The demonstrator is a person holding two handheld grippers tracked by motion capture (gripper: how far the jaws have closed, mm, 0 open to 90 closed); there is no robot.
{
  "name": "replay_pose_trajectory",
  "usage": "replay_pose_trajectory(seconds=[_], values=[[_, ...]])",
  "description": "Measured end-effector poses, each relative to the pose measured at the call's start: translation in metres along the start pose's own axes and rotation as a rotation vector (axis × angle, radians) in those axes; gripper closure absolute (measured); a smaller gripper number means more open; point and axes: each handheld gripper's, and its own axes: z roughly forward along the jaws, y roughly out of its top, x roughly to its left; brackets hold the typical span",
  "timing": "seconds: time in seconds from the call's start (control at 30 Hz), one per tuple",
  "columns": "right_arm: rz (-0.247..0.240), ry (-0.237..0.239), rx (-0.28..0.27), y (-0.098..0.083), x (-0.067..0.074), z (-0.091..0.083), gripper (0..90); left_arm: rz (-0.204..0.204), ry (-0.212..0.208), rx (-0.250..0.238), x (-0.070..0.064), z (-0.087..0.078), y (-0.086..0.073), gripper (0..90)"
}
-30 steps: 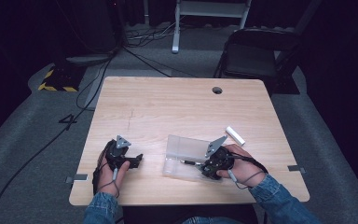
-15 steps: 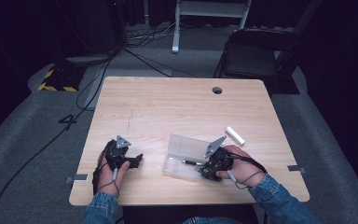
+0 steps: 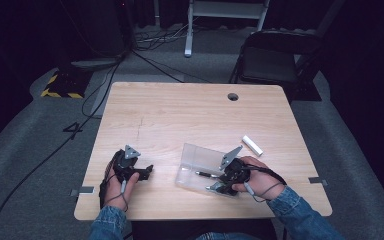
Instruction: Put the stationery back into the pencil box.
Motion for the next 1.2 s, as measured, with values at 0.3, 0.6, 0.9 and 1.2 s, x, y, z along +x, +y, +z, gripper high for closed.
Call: replay_pose_trajectory(seconds=[0.3, 0.6, 0.9, 1.2], values=[[0.009, -0.019, -0.038, 0.000, 0.000, -0.005, 48.9, -0.001, 0.000, 0.002, 0.000, 0.001, 0.001, 14.3], [0.024, -0.091, -0.158, -0.001, -0.003, -0.025, 47.9, 0.000, 0.004, 0.003, 0.000, 0.001, 0.001, 13.5], [0.061, -0.158, -0.259, -0.005, -0.008, -0.045, 47.0, -0.005, 0.003, 0.002, 0.000, 0.001, 0.001, 13.4], [0.123, -0.228, -0.338, -0.018, -0.020, -0.074, 47.0, -0.008, 0.007, 0.008, 0.001, 0.001, 0.001, 12.0]])
